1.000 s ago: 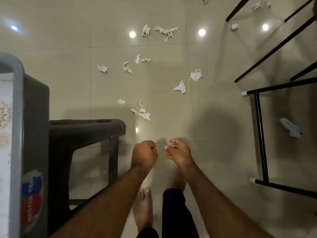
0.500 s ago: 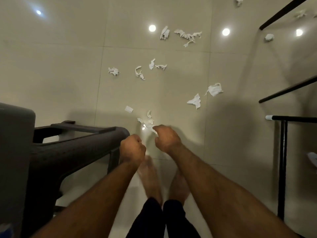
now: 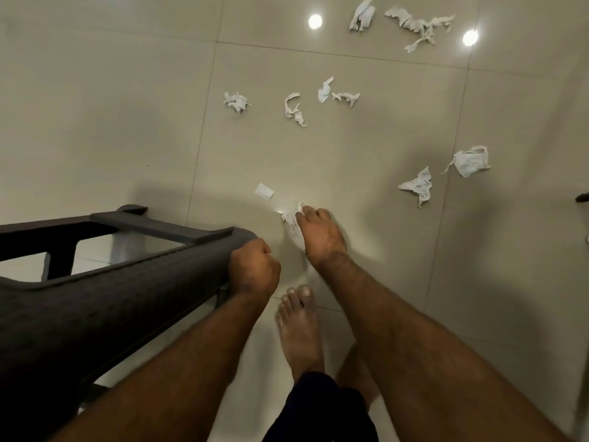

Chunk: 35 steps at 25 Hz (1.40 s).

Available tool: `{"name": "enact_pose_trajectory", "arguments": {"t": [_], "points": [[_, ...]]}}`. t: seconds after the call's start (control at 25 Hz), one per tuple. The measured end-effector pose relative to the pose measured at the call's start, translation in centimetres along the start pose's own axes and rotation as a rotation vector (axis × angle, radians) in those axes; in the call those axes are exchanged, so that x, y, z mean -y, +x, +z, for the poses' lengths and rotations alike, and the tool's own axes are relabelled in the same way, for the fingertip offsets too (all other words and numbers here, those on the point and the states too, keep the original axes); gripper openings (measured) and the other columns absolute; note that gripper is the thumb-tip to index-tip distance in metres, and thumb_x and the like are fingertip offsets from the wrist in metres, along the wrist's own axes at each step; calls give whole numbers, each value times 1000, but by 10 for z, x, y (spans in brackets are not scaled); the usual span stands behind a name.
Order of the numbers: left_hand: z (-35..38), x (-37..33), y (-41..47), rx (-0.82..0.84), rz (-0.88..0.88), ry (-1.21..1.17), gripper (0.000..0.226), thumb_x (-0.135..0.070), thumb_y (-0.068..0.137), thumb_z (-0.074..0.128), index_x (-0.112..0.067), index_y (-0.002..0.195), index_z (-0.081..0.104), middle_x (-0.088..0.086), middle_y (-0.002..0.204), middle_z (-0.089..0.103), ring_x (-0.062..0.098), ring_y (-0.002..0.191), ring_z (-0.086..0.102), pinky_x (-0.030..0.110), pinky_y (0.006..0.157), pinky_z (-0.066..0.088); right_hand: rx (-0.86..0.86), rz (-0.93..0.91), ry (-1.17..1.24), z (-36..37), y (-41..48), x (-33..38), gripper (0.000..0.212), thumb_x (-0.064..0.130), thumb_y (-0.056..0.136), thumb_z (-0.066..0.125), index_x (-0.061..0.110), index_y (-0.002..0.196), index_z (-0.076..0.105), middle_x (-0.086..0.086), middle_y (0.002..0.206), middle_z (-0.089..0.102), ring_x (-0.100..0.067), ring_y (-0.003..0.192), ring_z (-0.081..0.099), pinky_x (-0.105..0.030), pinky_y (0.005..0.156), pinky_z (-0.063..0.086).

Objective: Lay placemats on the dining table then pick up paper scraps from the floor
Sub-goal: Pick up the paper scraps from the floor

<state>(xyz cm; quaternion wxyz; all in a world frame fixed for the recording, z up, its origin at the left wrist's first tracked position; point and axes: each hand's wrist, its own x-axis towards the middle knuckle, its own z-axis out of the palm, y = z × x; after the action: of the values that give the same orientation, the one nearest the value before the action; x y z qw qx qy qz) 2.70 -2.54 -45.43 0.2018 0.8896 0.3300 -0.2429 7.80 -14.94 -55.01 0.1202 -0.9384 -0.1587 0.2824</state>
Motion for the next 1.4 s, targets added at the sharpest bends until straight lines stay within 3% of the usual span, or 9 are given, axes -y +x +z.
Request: {"name": "enact_pose_trajectory", "arguments": {"t": [0.24,0.44,0.64,0.8,0.92,1.04,1.16,1.28,1.4], "points": [[-1,-7,14,-62,-30,-56,17,-6,95,54,-8,96,72,2,88,66,14,76,55,21,65,38,-75,70,206,-5,7,-12,31,-7,73,49,8,97,63,-12,98,62,-36,95,57,-34,66,37],[-1,-21,20,-102,-114,-128,13,-9,98,53,-10,100,66,4,92,63,15,79,54,19,53,32,-70,-85,226,-12,22,14,40,13,85,52,26,121,64,-3,119,62,-30,102,59,-37,75,52],[1,-23,32,-135,-234,-238,10,-9,97,54,-12,97,63,6,93,63,17,81,59,29,64,47,17,-213,18,4,26,26,42,14,90,56,16,132,56,-8,135,54,-31,120,48,-42,88,52],[0,-22,39,-146,-263,-316,11,-5,96,52,-12,93,59,6,92,62,18,80,58,26,59,48,21,-284,-32,17,17,20,32,12,88,61,7,120,61,-13,124,59,-33,113,51,-42,79,55],[3,-25,38,-146,-235,-261,9,-7,97,53,-13,95,60,8,94,63,21,84,59,30,68,48,38,-305,-36,16,12,11,25,6,85,62,5,110,65,-14,113,62,-33,106,54,-42,77,55],[6,-35,34,-141,-98,-110,10,-12,100,51,-14,95,59,6,93,60,19,81,56,31,67,42,-22,-219,21,7,6,-19,22,0,80,58,5,100,66,-16,103,63,-36,99,56,-42,77,52],[11,-60,32,-68,222,110,11,-8,97,48,-16,93,54,2,91,57,19,77,53,33,64,38,-225,-59,126,-13,-3,-79,28,-2,73,58,8,97,66,-15,96,61,-37,90,57,-38,69,50],[19,-93,34,-42,507,335,20,-4,90,48,-13,104,58,7,103,60,28,87,58,37,66,46,-373,135,191,-36,-14,-144,52,-8,76,52,15,121,61,-10,115,56,-33,94,56,-36,70,50],[26,-120,39,-25,695,538,27,-2,87,48,-11,110,57,10,108,58,31,92,56,37,66,35,-397,283,165,-49,-20,-194,62,-10,79,52,19,134,53,-12,142,43,-37,98,59,-39,74,53]]}}
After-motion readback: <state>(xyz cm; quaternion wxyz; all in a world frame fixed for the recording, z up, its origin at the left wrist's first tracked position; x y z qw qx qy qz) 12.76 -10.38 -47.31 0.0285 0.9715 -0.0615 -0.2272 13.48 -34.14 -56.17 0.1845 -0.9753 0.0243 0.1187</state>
